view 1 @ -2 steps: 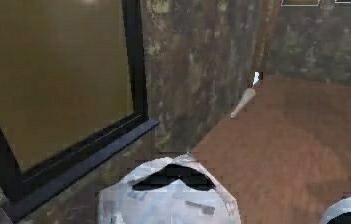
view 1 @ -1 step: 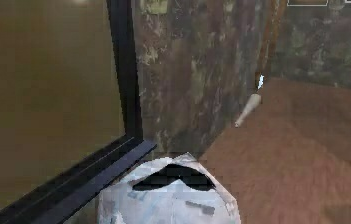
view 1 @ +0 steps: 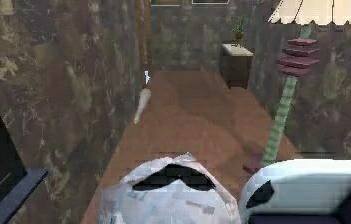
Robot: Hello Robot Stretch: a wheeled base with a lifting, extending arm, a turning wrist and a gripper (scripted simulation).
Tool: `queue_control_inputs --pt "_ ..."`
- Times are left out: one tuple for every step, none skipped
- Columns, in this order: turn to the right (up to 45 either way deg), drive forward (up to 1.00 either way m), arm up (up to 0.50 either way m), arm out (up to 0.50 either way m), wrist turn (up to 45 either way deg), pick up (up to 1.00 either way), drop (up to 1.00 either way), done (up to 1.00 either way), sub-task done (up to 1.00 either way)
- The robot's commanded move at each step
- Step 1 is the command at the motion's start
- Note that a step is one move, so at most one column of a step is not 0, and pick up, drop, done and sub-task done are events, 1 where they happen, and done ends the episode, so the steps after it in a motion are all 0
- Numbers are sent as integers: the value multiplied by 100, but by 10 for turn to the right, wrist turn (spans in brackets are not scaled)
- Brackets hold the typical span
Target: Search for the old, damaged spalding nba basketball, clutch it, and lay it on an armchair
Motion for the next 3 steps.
queue_control_inputs --pt "0 55 0 0 0 0 0 0 0" --pt "-450 0 0 0 0 0 0 0 0" --pt "-450 0 0 0 0 0 0 0 0"
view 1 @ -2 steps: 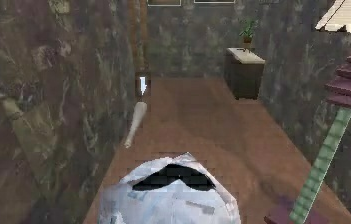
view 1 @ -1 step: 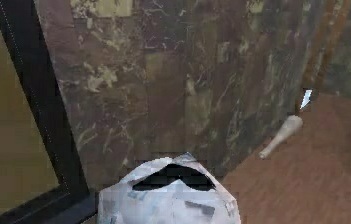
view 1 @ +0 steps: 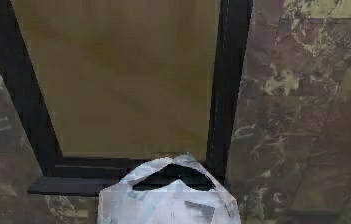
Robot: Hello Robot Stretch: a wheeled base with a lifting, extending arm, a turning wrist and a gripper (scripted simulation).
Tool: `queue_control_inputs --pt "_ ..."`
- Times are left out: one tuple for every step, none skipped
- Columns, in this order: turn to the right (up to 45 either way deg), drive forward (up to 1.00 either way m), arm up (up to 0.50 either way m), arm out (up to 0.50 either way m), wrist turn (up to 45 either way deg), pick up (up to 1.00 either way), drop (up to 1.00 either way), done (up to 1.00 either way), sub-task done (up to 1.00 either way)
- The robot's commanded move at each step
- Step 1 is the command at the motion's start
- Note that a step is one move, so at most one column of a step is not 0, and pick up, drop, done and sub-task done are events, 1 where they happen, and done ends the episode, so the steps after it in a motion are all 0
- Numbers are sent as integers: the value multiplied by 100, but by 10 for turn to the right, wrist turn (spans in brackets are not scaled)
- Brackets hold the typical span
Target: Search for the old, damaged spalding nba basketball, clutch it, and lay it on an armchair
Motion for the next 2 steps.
queue_control_inputs --pt "450 0 0 0 0 0 0 0 0" --pt "360 0 0 0 0 0 0 0 0"
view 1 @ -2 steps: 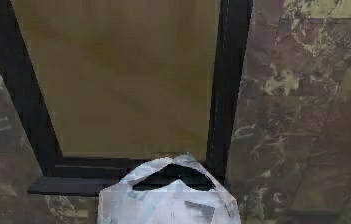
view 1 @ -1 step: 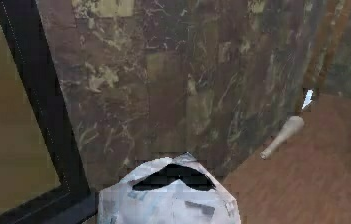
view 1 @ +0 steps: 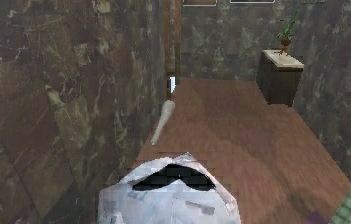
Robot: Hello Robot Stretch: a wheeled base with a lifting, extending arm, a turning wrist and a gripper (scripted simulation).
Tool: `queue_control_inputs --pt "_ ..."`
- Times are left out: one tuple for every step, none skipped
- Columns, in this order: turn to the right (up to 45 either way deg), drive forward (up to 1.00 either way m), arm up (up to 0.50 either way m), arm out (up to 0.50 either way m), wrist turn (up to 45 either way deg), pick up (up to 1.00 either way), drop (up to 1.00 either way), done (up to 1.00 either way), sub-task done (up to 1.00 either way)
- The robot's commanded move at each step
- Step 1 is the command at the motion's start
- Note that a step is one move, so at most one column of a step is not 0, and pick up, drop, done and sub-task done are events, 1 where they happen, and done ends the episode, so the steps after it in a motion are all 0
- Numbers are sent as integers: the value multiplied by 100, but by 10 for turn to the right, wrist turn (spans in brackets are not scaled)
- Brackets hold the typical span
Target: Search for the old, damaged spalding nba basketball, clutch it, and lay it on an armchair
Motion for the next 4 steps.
queue_control_inputs --pt "0 0 0 36 0 0 0 0 0" --pt "0 0 0 0 450 0 0 0 0" --pt "0 0 0 0 450 0 0 0 0" --pt "0 0 0 0 390 0 0 0 0"
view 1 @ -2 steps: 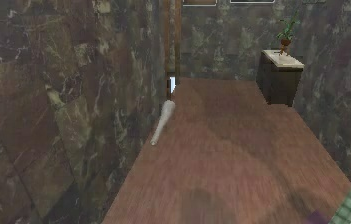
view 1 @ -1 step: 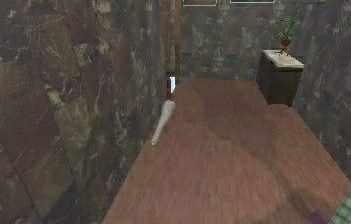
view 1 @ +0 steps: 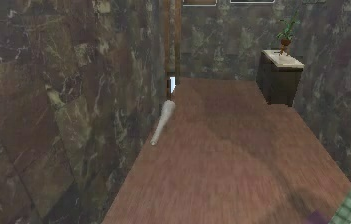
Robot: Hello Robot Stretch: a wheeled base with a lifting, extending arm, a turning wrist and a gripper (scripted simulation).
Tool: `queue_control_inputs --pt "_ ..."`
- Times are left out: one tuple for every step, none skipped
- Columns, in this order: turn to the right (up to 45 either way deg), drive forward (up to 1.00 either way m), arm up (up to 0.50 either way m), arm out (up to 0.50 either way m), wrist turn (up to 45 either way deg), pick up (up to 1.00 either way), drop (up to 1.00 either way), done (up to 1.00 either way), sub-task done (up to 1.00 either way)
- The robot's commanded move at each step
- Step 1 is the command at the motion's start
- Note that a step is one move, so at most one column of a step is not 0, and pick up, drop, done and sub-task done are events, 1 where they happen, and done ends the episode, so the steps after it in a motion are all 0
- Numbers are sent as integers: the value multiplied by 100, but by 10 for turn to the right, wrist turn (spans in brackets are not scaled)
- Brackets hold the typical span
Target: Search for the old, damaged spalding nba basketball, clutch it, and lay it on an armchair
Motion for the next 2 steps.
queue_control_inputs --pt "0 0 -46 0 0 0 0 0 0" --pt "0 0 -32 0 0 0 0 0 0"
